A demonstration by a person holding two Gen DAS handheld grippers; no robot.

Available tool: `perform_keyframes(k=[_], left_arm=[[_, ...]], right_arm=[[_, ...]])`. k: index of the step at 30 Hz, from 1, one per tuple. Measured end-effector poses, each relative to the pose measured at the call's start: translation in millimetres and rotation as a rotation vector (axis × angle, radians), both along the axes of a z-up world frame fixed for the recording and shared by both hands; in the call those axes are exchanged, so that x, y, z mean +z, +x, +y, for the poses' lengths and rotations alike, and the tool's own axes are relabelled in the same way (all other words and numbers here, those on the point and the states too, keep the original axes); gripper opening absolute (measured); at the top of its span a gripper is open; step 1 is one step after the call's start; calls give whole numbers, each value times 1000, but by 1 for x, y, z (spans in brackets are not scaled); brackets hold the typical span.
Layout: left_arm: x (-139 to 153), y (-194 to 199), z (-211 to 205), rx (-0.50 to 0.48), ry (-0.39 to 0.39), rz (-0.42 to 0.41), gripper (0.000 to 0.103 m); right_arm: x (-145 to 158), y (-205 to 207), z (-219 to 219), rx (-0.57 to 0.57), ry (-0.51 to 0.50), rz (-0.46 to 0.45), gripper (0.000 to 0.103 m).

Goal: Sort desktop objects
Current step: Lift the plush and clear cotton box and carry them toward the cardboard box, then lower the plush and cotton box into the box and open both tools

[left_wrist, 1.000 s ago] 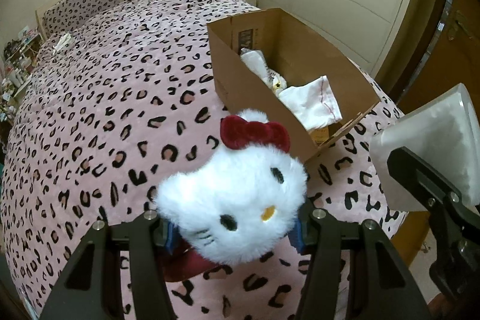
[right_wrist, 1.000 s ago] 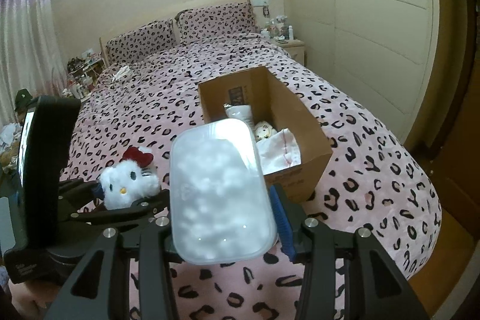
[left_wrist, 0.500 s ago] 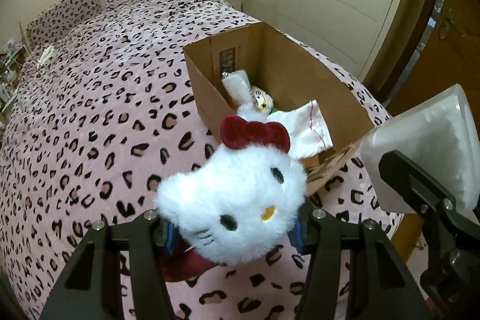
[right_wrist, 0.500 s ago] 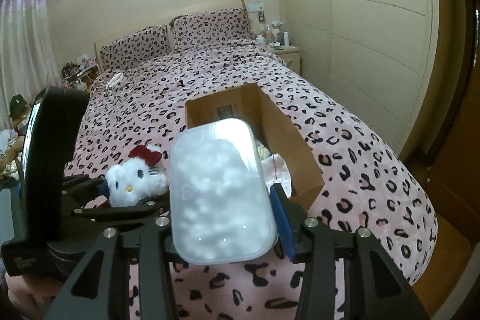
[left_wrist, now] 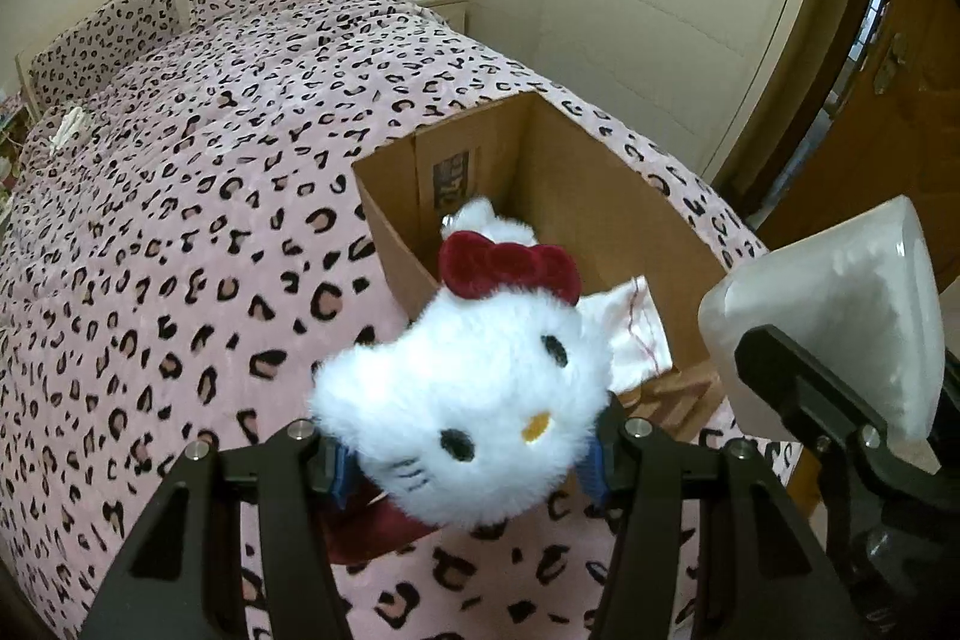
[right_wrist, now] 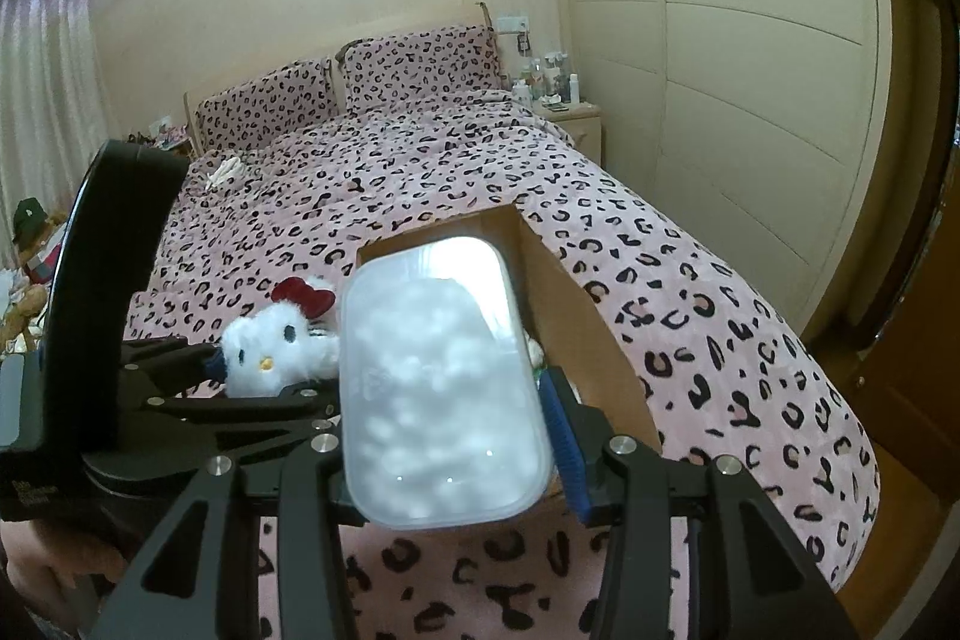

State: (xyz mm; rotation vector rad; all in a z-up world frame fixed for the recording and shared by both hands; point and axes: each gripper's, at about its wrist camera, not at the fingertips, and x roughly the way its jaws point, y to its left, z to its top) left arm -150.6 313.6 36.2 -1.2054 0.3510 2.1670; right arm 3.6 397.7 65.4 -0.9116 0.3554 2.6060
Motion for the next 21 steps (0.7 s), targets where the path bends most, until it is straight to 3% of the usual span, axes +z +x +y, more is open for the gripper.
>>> perform_keyframes(k=[16, 21], left_arm=[[-1, -65, 64, -83, 0, -26, 56], [-13, -92, 81, -90, 41, -101, 56]], right_arm=[[1, -39, 36, -44, -8, 17, 46], [-11, -52, 45, -58, -10, -8, 46]])
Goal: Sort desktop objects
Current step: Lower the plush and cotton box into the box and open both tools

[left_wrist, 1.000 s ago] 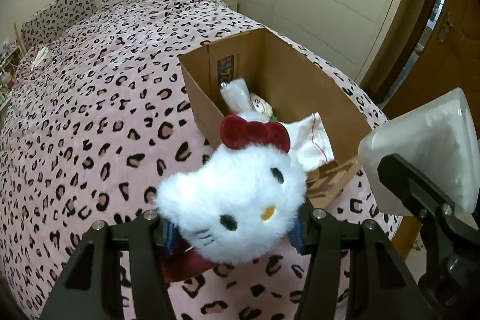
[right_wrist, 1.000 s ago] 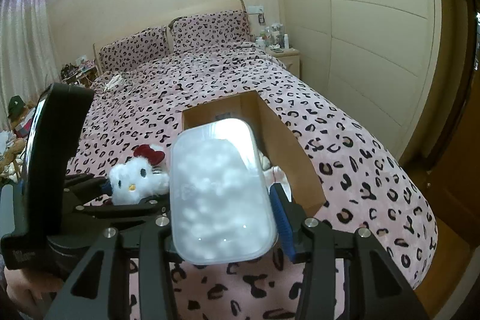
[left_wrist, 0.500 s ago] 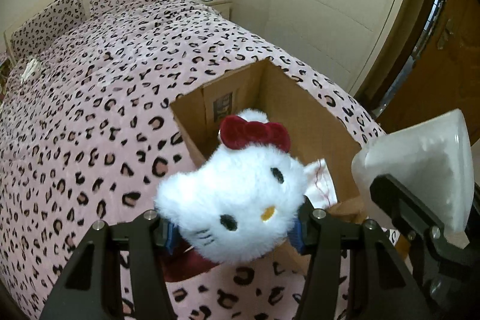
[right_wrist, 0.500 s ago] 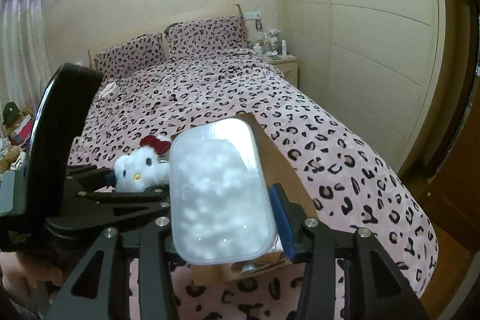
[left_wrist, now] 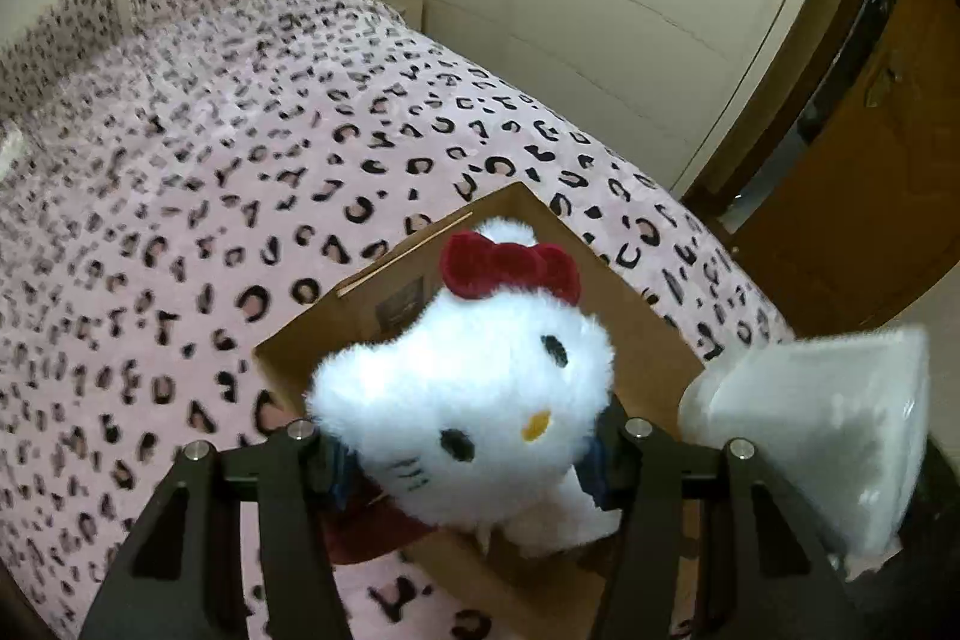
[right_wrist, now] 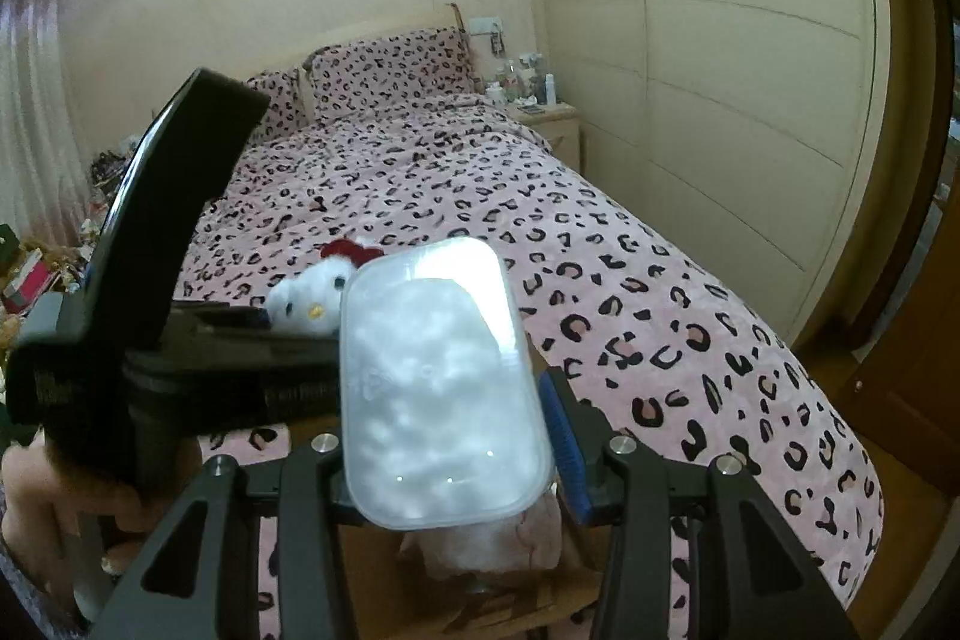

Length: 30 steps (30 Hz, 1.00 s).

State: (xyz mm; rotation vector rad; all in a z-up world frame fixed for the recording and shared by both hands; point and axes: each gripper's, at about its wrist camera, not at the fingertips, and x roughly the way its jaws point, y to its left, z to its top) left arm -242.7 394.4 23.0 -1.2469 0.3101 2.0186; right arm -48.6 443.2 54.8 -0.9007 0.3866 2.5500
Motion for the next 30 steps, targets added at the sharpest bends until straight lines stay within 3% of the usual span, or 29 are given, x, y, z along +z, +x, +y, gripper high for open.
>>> perform_keyframes(k=[2, 14, 22, 26, 30], left_arm=[[-7, -7, 1, 3, 10, -28, 56], [-39, -7, 5, 0, -56, -2, 56], [-39, -7, 1, -4, -65, 2, 58], [-35, -5, 0, -8, -50, -7, 67], [-29, -2, 1, -9, -54, 9, 68]], right_arm=[[-8, -4, 2, 2, -12, -17, 46], [-60, -13, -8, 37, -36, -139, 46], [-64, -12, 1, 12, -73, -160, 46], [-65, -12, 5, 1, -95, -176, 47], [-63, -11, 8, -12, -111, -189, 48]])
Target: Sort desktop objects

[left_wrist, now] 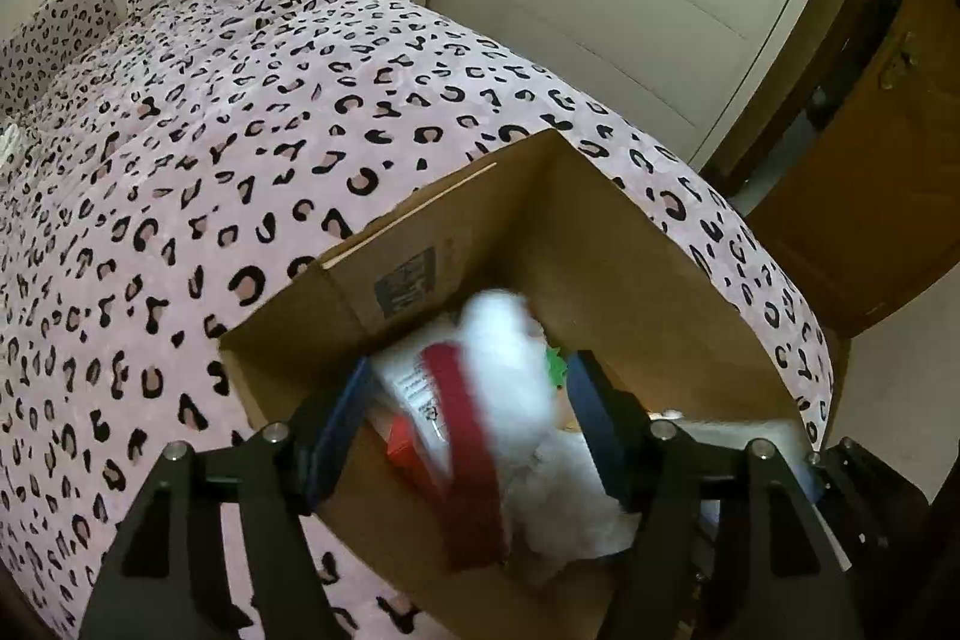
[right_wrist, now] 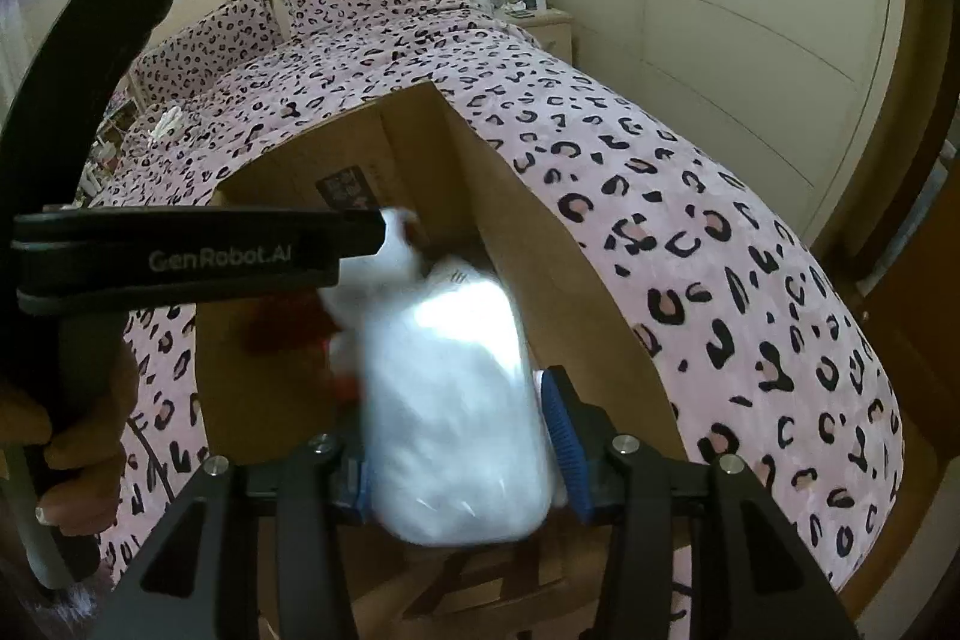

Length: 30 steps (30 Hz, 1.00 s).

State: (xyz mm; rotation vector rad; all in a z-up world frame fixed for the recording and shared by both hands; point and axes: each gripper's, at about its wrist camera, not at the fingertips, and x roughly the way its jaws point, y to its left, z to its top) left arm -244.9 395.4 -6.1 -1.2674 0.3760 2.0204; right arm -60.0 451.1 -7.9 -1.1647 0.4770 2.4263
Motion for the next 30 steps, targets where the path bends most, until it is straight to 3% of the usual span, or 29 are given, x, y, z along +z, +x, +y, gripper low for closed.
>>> perform_keyframes(k=[12, 14, 23, 30], left_arm=[[27, 20, -31, 39, 15, 31, 71], [31, 29, -37, 45, 8, 39, 76], [42, 76, -76, 104, 0, 75, 85], [31, 106, -107, 169, -20, 54, 89]], right_arm=[[38, 17, -4, -16, 6, 21, 51], [44, 25, -4, -27, 5, 24, 51], [60, 63, -14, -66, 21, -49, 51], [48, 84, -36, -52, 24, -123, 52]])
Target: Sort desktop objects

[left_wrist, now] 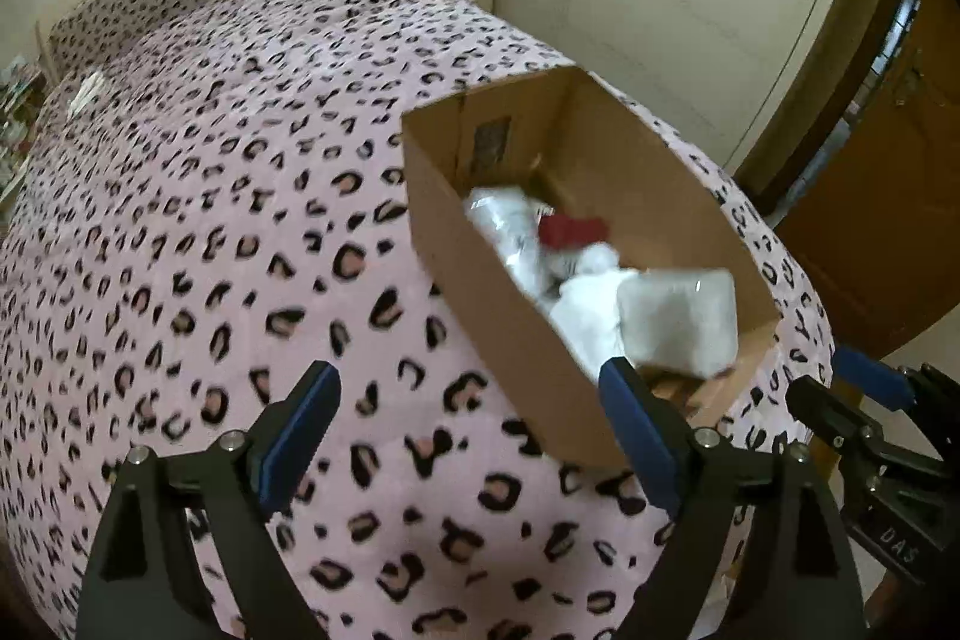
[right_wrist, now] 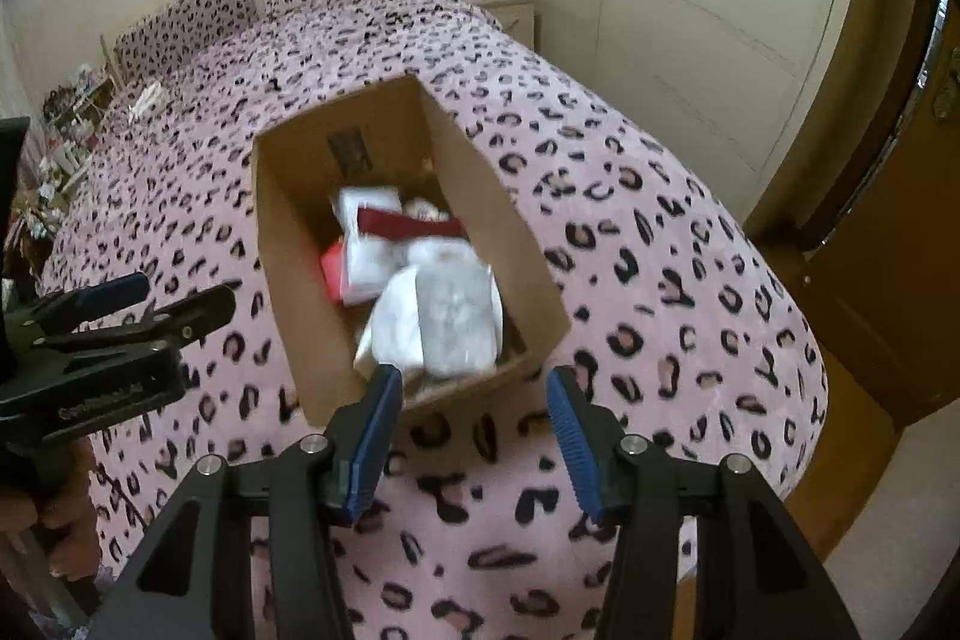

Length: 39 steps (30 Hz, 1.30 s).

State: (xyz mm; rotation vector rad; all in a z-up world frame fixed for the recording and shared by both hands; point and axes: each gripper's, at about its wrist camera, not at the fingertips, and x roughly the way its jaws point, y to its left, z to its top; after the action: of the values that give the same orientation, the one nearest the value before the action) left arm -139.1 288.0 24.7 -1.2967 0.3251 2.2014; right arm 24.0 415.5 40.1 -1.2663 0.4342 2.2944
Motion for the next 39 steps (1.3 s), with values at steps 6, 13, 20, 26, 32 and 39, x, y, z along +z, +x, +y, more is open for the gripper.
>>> perform_keyframes(k=[6, 13, 20, 26, 32, 39], left_arm=[[-11, 20, -6, 34, -66, 8, 90], [-23, 26, 2, 24, -104, -12, 90], [-28, 28, 10, 12, -117, -8, 91], [-29, 28, 18, 6, -130, 12, 91], [-28, 27, 24, 2, -127, 17, 91], [-23, 28, 29, 8, -136, 43, 91]], right_arm=[[-18, 1, -10, -2, -32, -33, 52], [-27, -7, -13, 7, -38, -69, 52], [-34, -9, -8, -5, -37, -94, 52], [-37, -10, -2, -14, -40, -99, 52], [-33, -11, 3, -20, -30, -93, 52], [-30, -12, 7, -24, -18, -87, 52]])
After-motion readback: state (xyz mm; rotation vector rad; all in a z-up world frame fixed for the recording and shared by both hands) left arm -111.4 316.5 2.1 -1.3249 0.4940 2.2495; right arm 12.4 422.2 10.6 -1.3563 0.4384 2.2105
